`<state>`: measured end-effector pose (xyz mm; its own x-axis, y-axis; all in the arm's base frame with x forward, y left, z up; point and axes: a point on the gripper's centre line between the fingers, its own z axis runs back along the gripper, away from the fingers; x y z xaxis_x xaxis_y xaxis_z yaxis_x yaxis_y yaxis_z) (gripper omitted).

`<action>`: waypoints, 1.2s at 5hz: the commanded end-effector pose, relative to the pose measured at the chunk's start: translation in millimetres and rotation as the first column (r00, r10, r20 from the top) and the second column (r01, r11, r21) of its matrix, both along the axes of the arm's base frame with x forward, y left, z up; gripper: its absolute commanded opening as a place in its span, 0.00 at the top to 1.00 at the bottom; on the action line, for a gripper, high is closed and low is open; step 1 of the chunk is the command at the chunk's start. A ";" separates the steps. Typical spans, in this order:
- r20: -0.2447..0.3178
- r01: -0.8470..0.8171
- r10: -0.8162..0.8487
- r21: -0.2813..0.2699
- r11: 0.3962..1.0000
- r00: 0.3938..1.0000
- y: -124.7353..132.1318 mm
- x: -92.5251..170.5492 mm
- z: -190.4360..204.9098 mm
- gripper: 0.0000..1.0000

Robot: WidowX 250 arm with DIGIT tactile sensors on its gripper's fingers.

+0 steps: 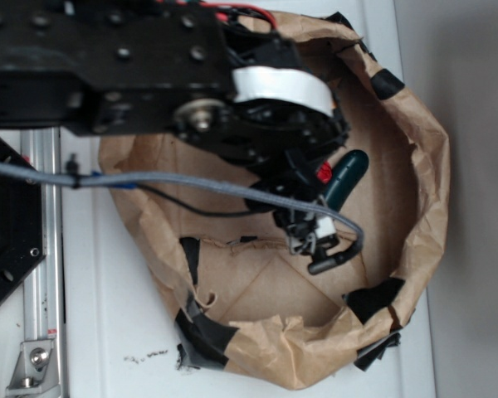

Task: Grab the plastic pickle.

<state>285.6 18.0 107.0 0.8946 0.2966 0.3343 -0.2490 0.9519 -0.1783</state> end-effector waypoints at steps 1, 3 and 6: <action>0.046 0.145 -0.155 0.171 0.975 0.987 -20.3 42.8 -9.9 0.00; -0.043 0.093 -0.089 0.083 0.992 0.995 -11.1 45.5 -51.5 0.00; -0.205 0.045 -0.027 0.085 0.995 0.978 -6.4 20.9 -83.7 1.00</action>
